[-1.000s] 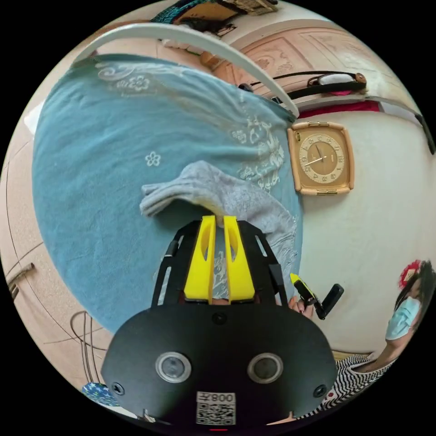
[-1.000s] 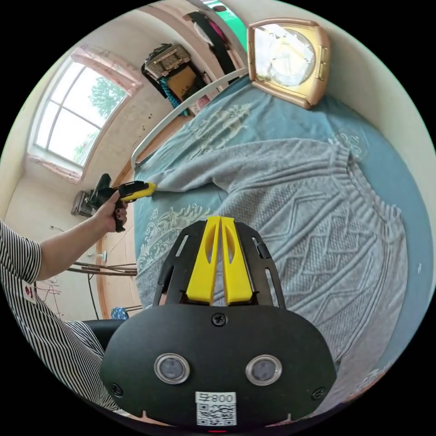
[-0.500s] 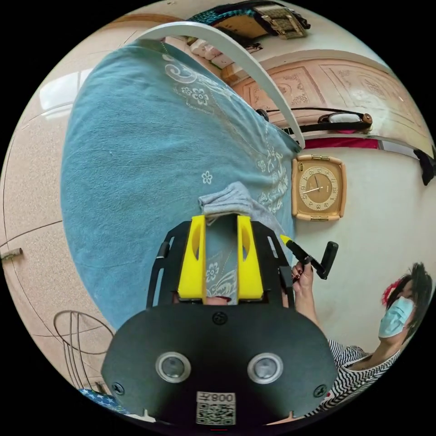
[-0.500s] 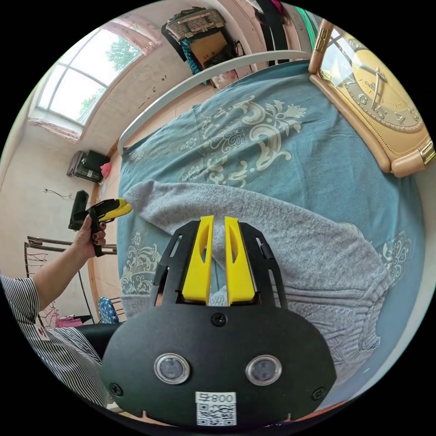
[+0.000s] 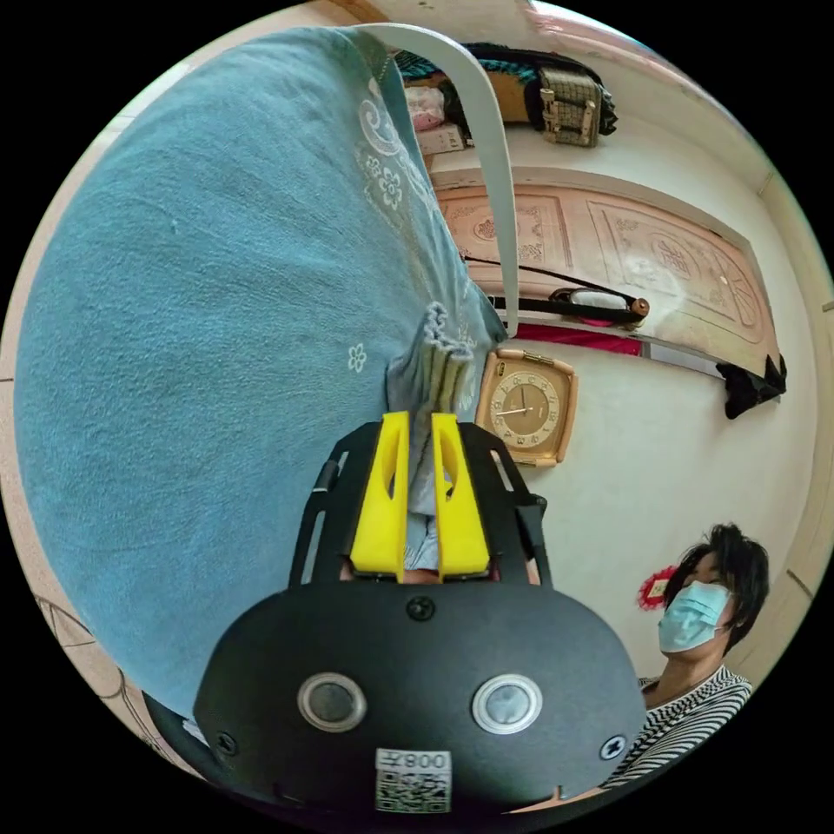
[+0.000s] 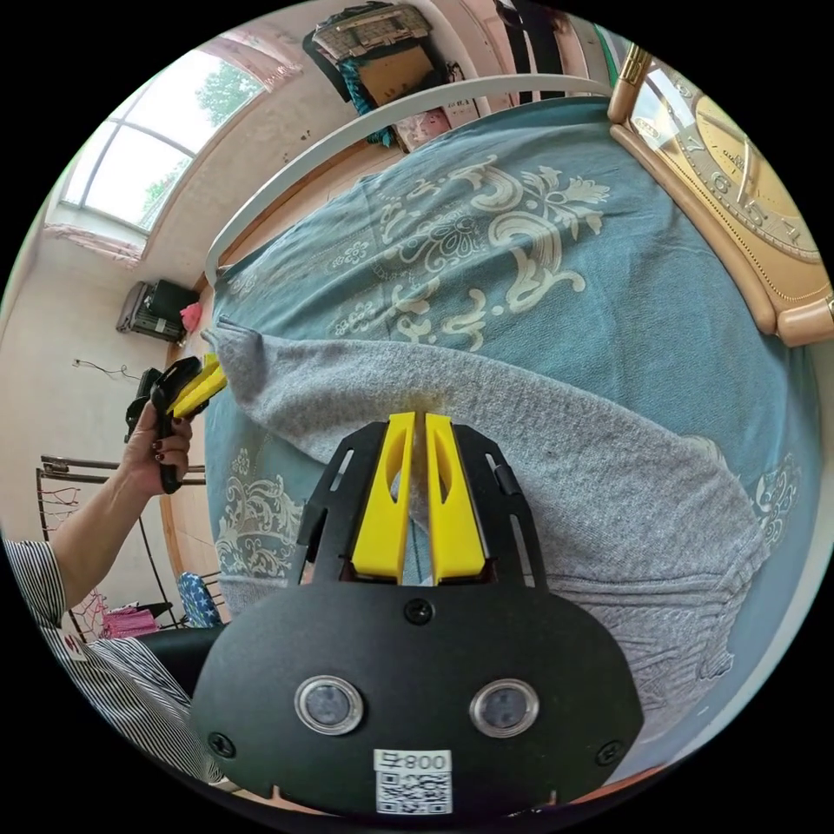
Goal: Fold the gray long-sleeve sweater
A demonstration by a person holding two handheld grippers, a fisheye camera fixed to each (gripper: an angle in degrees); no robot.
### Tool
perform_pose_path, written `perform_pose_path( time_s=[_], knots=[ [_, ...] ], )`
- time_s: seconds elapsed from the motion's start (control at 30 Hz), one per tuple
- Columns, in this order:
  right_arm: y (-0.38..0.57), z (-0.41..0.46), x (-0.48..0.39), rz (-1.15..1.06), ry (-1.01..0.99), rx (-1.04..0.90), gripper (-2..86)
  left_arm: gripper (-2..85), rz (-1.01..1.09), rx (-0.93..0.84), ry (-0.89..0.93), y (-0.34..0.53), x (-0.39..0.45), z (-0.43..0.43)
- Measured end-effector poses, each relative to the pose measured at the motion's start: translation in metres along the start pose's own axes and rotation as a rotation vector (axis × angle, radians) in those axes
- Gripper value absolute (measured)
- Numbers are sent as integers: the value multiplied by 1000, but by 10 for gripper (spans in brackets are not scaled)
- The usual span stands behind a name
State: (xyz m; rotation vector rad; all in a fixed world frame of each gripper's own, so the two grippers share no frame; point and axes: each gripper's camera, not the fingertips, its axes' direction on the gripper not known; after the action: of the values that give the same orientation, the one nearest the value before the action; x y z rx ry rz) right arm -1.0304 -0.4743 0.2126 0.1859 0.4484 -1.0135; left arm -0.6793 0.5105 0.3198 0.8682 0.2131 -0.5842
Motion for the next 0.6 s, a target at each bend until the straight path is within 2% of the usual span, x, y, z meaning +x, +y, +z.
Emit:
perform_pose_path(
  time_s=[0.1,0.23,0.3,0.4,0.6],
  knots=[
    [-4,3,0,4,-78,-9,12,13,67,54,102,3,21,-6],
    [-7,10,2,22,-109,3,7,5,96,61,23,15,39,-11],
    [-5,7,10,33,-144,0,6,3,76,59,42,23,40,-7],
    [10,-8,29,89,-147,36,5,2,67,8,13,37,55,15],
    [58,-49,75,220,-96,198,2,2,252,-172,-90,27,133,103]
  ],
)
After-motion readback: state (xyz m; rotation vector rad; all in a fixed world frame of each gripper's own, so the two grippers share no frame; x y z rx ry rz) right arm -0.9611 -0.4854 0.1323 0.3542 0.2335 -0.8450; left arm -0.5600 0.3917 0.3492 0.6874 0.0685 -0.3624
